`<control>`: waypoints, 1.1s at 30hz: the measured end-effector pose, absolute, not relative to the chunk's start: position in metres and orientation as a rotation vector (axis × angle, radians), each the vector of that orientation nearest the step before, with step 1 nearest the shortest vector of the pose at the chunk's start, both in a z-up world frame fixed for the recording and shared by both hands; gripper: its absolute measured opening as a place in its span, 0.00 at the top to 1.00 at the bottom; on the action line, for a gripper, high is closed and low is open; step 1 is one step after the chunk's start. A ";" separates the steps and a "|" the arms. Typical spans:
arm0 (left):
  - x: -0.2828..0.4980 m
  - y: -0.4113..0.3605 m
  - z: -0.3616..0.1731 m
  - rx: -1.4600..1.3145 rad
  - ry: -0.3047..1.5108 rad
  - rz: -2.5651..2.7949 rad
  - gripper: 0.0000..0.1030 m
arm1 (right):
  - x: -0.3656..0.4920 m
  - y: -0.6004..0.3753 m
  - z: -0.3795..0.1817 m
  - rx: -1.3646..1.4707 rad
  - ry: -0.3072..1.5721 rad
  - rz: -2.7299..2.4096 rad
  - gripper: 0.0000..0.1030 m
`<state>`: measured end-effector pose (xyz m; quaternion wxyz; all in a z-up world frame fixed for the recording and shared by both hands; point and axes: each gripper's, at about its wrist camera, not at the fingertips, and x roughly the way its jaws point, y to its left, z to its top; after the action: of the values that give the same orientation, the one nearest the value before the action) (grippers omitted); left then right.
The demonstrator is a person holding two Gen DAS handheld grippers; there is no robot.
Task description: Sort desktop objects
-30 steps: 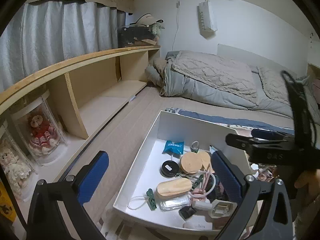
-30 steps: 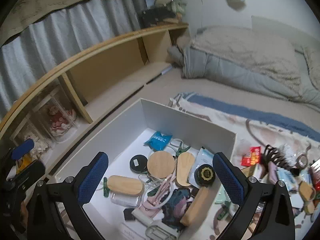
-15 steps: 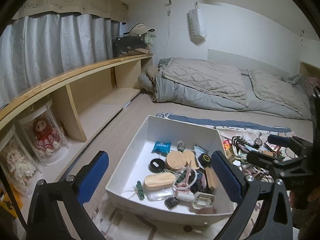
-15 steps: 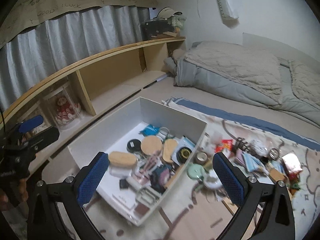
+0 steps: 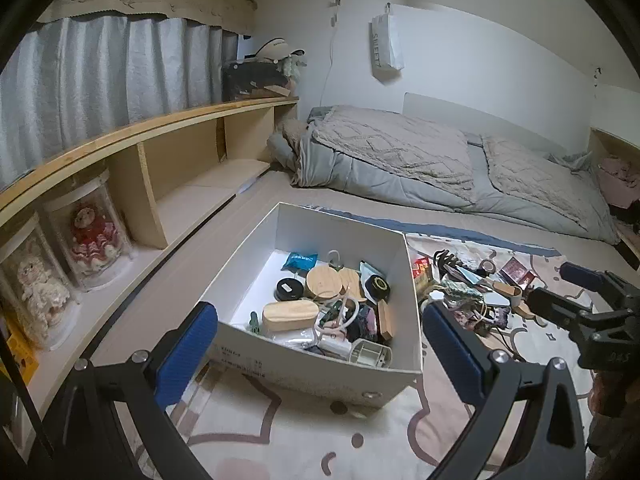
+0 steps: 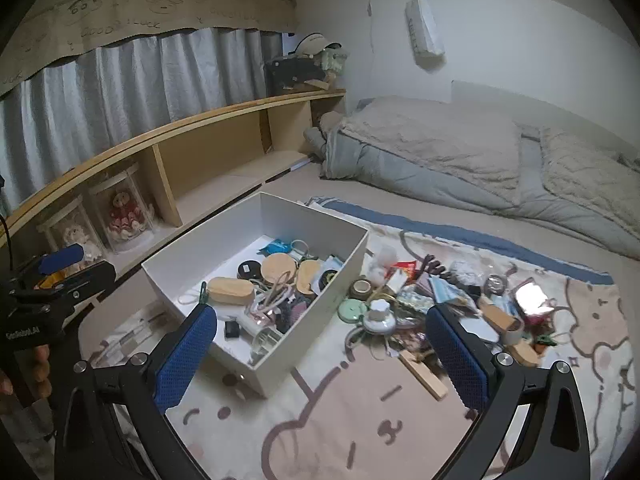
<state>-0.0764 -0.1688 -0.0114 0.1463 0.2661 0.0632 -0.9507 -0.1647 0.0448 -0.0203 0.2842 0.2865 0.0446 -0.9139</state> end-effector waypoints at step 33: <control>-0.005 -0.121 -0.032 0.806 0.141 -2.773 0.00 | -0.077 0.104 -0.030 0.749 0.116 -2.524 0.00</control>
<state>-0.0054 -0.1207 -0.0321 0.1247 0.2767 0.0484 -0.9516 -0.0773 0.1041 -0.0296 0.2504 0.2752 0.0428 -0.9272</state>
